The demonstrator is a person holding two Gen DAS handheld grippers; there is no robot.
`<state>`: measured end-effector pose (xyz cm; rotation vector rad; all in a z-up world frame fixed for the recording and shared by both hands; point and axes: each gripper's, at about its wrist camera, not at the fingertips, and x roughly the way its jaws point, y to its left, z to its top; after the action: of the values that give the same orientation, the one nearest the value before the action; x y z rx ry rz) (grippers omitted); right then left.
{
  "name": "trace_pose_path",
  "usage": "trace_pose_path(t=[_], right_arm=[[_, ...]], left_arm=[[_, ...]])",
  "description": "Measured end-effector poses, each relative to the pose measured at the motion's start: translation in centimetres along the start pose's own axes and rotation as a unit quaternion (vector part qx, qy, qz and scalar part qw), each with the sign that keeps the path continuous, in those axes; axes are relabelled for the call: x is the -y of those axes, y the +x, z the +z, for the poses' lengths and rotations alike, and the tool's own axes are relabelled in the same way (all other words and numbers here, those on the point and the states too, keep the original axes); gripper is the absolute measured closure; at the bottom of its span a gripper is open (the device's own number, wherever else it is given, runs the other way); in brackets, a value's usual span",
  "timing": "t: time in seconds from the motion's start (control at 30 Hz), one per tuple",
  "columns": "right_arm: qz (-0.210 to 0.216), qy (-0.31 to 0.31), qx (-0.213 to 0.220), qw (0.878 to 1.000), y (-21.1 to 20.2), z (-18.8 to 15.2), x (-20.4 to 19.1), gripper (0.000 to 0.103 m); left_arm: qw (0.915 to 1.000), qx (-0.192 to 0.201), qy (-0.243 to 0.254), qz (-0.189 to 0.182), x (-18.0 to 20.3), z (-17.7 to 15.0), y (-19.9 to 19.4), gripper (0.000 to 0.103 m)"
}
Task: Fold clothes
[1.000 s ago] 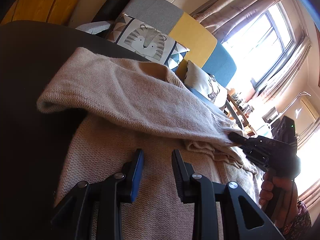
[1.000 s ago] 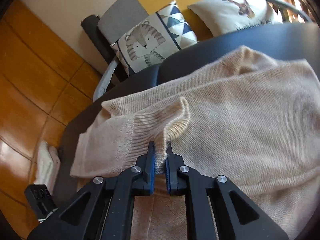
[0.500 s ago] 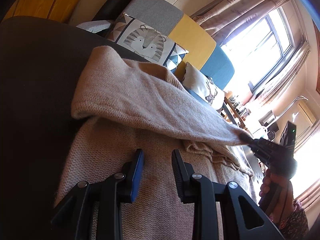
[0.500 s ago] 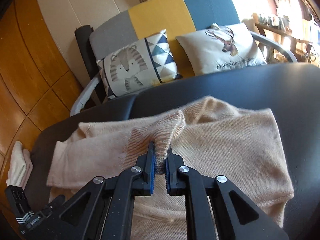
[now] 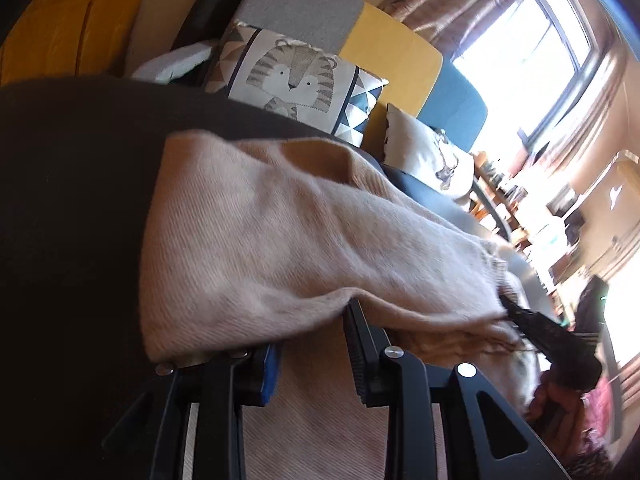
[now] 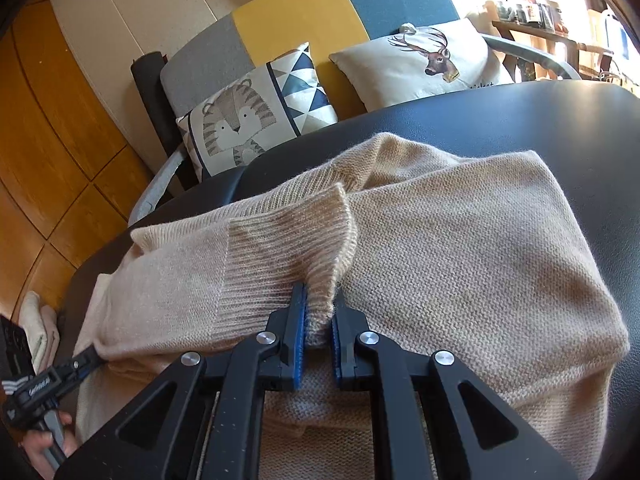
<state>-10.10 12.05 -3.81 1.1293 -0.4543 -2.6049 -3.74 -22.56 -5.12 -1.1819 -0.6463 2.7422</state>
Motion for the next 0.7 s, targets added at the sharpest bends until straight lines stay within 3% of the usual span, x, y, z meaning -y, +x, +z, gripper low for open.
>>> trace_pose_path(t=[0.07,0.17,0.23,0.4,0.6,0.7], right_arm=[[-0.001,0.0,0.001,1.0,0.0,-0.1,0.0,0.093],[-0.001,0.001,0.003,1.0,0.0,-0.2,0.0,0.093],[-0.003,0.0,0.003,1.0,0.0,-0.3,0.0,0.093],[-0.004,0.001,0.003,1.0,0.0,-0.2,-0.1,0.093],[0.004,0.009,0.002,1.0,0.0,-0.2,0.1,0.093],[0.008,0.013,0.002,1.0,0.1,-0.1,0.3,0.093]], left_arm=[[0.9996,0.015,0.003,0.024,-0.9,0.8,-0.1,0.074],[0.9951,0.043,-0.043,0.077,-3.4,0.6,-1.1,0.074],[0.9934,0.044,-0.075,0.076,-4.9,-0.6,-1.8,0.074],[0.9924,0.044,-0.068,0.093,-5.3,-2.1,-3.1,0.074],[0.9922,0.011,-0.043,0.116,-4.9,-3.0,-4.0,0.074],[0.9887,0.022,-0.031,0.145,-4.6,-3.9,-5.6,0.074]])
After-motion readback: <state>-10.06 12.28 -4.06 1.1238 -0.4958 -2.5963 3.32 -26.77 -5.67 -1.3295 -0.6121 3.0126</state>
